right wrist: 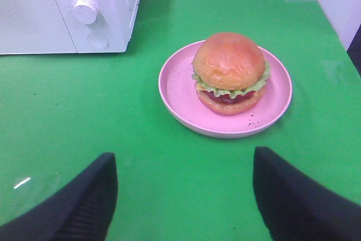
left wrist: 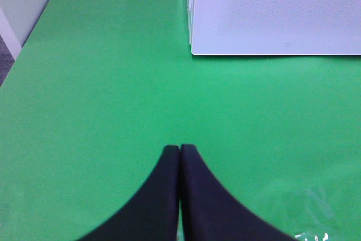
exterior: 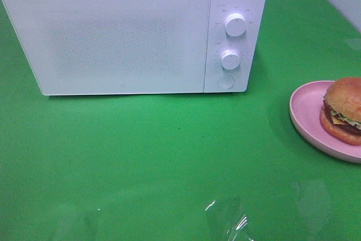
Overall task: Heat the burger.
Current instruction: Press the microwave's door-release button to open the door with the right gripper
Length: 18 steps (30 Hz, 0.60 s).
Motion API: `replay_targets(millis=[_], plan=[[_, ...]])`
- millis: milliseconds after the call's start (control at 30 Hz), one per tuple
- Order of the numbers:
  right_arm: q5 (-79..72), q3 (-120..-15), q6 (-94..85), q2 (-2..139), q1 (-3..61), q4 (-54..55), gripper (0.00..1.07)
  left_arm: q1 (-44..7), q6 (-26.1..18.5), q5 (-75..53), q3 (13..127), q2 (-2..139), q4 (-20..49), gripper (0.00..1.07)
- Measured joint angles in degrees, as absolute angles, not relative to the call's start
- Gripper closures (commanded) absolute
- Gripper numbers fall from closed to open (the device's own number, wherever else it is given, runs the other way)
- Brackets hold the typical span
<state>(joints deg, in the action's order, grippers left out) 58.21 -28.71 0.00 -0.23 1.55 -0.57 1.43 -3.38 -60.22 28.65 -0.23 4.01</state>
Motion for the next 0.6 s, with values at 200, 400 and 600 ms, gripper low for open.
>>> replay_targets(millis=[200, 400, 600], plan=[[58.21, -28.71, 0.00, -0.23, 1.55, -0.57, 0.43, 1.43, -3.38, -60.22, 28.65, -0.23, 4.01, 1.06], [58.21, -28.71, 0.00, -0.23, 1.55, -0.57, 0.43, 1.43, -3.38, -60.22, 28.65, -0.23, 4.01, 1.06], [58.21, -28.71, 0.00, -0.23, 1.55, -0.57, 0.43, 1.43, -3.38, -60.22, 28.65, -0.23, 4.01, 1.06]])
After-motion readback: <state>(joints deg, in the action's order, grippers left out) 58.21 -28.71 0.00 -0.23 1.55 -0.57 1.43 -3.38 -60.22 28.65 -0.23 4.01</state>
